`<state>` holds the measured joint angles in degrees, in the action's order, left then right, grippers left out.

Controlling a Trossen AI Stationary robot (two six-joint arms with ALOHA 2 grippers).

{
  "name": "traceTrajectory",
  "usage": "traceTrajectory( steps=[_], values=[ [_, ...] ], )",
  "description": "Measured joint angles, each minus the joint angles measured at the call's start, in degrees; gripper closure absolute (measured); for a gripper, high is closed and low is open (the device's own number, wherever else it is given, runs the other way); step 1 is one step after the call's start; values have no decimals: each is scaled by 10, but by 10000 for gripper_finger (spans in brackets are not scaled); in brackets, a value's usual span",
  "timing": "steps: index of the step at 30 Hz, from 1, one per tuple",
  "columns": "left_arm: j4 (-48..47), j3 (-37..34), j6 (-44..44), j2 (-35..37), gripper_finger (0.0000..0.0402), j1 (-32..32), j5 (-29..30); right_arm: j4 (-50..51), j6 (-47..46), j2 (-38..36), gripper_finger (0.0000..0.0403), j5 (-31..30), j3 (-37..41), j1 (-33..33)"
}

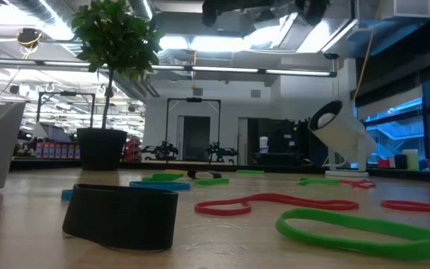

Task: Pick and place rubber bands into bin
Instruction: Put the blue rubber band into the bin

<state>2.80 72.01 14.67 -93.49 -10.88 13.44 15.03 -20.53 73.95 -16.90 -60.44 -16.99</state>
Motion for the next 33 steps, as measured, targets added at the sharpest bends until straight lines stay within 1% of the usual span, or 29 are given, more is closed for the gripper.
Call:
traceTrajectory(
  steps=[7, 10, 13, 18, 21, 24, 29, 33],
  values=[
    [-55, 0, 23, 0, 237, -11, 5, -10, -1, 4, 403, 0, -4, 0],
    [-65, 0, 31, 0, 258, -12, 6, -10, -1, 4, 403, 0, -4, 0],
    [-65, 0, 25, 0, 293, -11, 6, -10, -2, 4, 403, 0, -4, 0],
    [-65, 0, 21, 0, 385, -11, 5, -4, -4, 4, 403, 0, -4, 0],
    [-65, 0, 21, 0, 397, -11, 3, 8, -5, 4, 396, 0, -4, 0],
    [-86, 0, 21, 7, 399, -11, 2, 26, -9, 4, 367, 0, -4, 0],
    [-137, 0, 43, 34, 400, -18, 21, 74, -38, 4, 291, 0, -4, 0],
    [-197, 0, 88, 74, 400, -56, 18, 141, -64, 4, 235, 0, -4, 0]
  ],
)
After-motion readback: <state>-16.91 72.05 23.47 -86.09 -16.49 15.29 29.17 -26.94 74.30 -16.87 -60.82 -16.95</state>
